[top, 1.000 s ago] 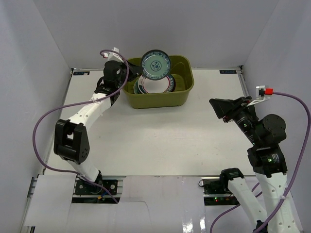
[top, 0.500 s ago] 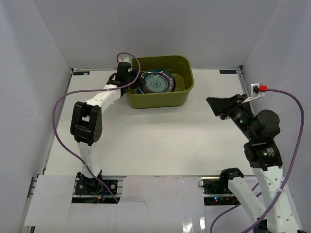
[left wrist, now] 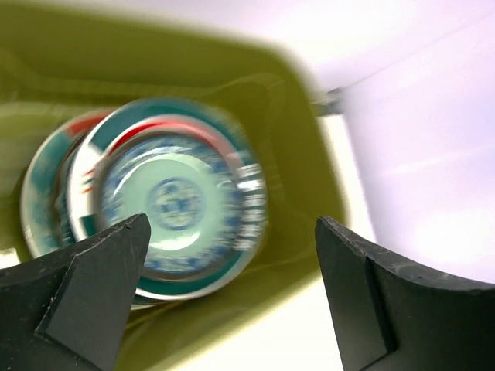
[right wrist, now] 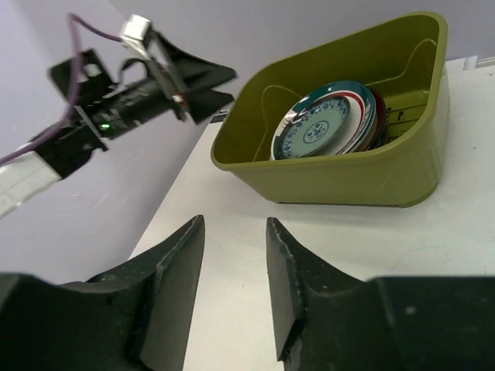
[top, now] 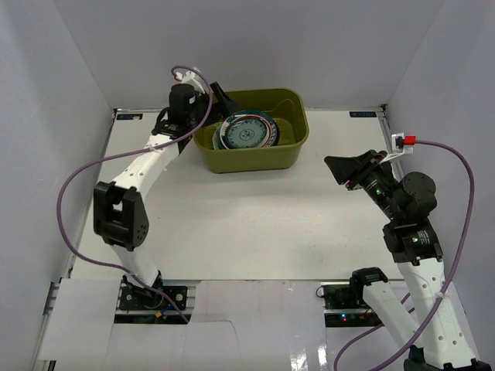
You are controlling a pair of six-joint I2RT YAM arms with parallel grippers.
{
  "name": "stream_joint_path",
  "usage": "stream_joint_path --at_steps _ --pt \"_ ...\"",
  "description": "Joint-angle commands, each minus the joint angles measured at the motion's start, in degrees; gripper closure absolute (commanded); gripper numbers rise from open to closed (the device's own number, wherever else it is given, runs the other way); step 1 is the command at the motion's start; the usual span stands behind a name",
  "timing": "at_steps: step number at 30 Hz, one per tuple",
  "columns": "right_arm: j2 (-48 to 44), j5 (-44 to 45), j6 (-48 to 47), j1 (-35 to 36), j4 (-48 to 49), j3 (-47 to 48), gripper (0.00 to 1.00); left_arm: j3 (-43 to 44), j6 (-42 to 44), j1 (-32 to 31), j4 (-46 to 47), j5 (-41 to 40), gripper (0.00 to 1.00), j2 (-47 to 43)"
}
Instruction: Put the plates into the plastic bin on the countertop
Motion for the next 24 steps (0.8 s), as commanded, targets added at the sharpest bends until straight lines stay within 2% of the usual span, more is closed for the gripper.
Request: stream_joint_path --at_steps 1,4,5,6,7,11,15,16,20,24 --pt "-0.37 0.62 -0.91 0.18 2.70 0.53 0.54 -1.48 1.38 -0.20 3.71 3.62 0.02 -11.57" --pt "-0.55 3.68 -4.59 0.27 -1.06 2.64 0.31 -6.05 1.56 -0.54 3.80 7.39 0.02 -18.95" --pt "-0.63 5.01 -5.74 0.19 -2.39 4.65 0.12 -7.71 1.47 -0.63 3.89 8.54 0.02 -21.15" --pt "-1.07 7.89 -6.80 0.18 -3.53 5.54 0.03 -11.73 1.03 -0.72 4.58 9.69 0.02 -25.78" --pt "-1.51 9.14 -8.98 0.18 -4.41 6.16 0.10 -13.86 0.94 -0.81 4.94 10.74 0.02 -28.18" --pt "-4.58 16.35 -13.21 0.18 -6.18 7.30 0.10 -24.15 2.52 -1.16 4.68 14.87 0.02 -41.01" --pt "-8.27 23.81 -16.21 0.27 -6.45 6.44 0.10 -30.92 5.68 -1.07 -1.36 12.16 0.02 -54.02" --pt "-8.89 24.27 -16.38 0.19 -6.18 5.90 0.10 -32.85 7.08 -1.07 -2.26 11.55 0.02 -58.48" --pt "-11.18 22.96 -17.26 0.18 -3.90 2.48 0.10 -36.64 9.63 -1.07 -5.25 9.08 0.02 -66.67" --pt "-12.06 18.48 -16.91 0.18 3.37 -1.91 0.10 -36.65 9.99 -1.07 -7.18 9.17 0.02 -67.23"
